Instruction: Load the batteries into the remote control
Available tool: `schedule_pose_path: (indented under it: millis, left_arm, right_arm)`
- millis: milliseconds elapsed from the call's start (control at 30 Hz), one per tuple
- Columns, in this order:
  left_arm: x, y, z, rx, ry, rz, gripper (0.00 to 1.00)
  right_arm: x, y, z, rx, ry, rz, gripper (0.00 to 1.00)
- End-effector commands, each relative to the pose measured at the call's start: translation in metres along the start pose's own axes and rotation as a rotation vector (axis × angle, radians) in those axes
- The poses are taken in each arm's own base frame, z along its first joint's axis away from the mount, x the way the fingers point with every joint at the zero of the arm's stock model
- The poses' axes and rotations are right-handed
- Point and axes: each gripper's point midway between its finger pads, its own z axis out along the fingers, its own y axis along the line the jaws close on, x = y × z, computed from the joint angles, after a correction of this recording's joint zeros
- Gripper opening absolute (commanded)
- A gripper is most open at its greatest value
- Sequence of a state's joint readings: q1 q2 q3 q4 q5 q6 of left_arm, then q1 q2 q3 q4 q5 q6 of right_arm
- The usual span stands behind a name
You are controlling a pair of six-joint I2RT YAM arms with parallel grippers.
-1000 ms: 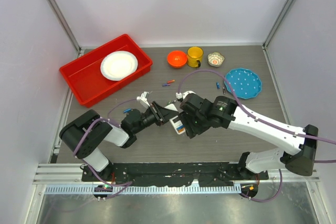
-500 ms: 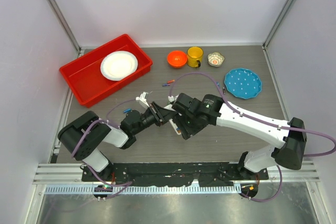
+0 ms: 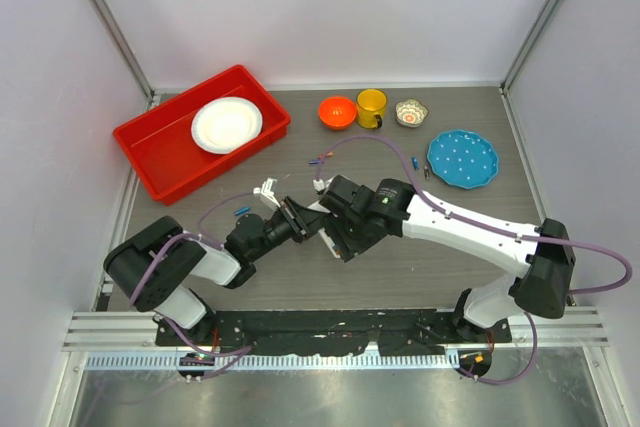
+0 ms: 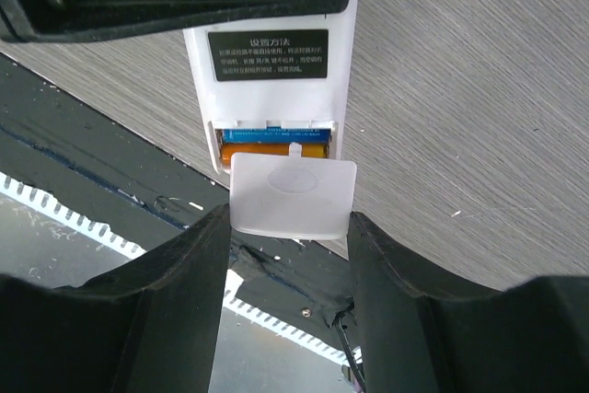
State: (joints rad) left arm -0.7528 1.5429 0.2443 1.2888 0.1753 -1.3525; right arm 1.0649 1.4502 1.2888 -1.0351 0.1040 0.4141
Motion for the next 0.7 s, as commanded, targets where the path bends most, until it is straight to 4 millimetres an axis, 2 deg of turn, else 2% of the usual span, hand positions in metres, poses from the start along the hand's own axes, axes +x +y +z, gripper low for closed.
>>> schedule_pose_path:
  millis: [0, 333, 667]
  left_arm:
    - [-0.0179, -0.0691, -0.0067, 0.271, -0.084, 0.067, 0.00]
    - [-0.0154, -0.0697, -0.0074, 0.274, -0.073, 0.066, 0.00]
    - [-0.0144, -0.0711, -0.0069, 0.278, -0.071, 0.067, 0.00]
  right_arm:
    - [-0.0229, 0.0099, -0.0067, -0.025, -0.071, -0.003, 0.01]
    - [-0.0291, 0.0116, -0.0043, -0.025, -0.084, -0.002, 0.01]
    - [-0.0243, 0.0094, 0.0000, -0.020, -0.075, -0.004, 0.01]
